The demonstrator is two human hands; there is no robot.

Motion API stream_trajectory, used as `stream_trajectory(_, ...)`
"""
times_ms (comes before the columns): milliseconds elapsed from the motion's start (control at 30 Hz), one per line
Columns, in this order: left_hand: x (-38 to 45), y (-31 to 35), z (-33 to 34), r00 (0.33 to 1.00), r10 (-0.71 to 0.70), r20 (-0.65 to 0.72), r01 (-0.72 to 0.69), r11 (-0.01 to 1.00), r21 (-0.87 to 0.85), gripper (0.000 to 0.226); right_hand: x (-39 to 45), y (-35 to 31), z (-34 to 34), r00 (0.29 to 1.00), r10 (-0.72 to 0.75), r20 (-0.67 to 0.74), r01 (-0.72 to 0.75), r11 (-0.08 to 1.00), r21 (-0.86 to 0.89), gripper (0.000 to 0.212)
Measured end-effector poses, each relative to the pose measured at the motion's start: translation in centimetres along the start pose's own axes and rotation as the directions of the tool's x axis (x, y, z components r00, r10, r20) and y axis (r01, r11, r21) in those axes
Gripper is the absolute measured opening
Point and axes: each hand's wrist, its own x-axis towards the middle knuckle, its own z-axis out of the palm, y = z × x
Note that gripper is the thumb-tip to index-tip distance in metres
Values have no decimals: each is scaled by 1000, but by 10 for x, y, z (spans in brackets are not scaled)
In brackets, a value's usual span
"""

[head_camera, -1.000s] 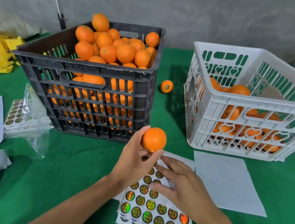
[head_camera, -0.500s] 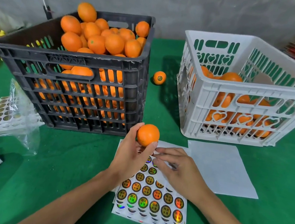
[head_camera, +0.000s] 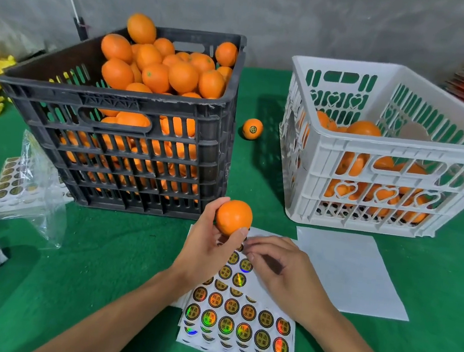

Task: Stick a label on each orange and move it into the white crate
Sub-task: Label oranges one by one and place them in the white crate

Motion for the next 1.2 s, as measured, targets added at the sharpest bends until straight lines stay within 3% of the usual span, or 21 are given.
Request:
stream_trajectory(133,2,1,2,999,-23,-37,23,1000,14,71,-3,-13,7,987,-146,60,158,938,-309,20)
stream_trajectory(233,2,1,3,999,-19,-51,21,999,46,71,-2,-22,14,978,-173,120,207,892,-402,29)
stream_trajectory(333,1,0,3,999,-14,-37,14,1000,7,71,-5,-19,15,974,-38,223,113,936,-333,79)
stream_trajectory(400,1,0,2,999,-14,-39,12,999,-41,70,-7,-13,16,964,3,264,87,941,-327,92)
stream_trajectory(567,0,-3,3,999,8,-51,-12,998,-65,67,1,-5,10,978,-2,209,52,971,-234,72)
stream_trajectory(733,1,-6,4,999,9,-33,-9,1000,-3,72,4,-2,9,988,-60,144,95,964,-247,49)
stream_trajectory(1000,1,-9,4,1000,5,-25,-2,995,101,72,8,-11,7,963,-254,94,268,848,-456,11)
stream_trajectory(1200,0,-10,3,1000,1,-25,1,995,98,73,13,-17,2,961,-264,78,267,829,-491,16)
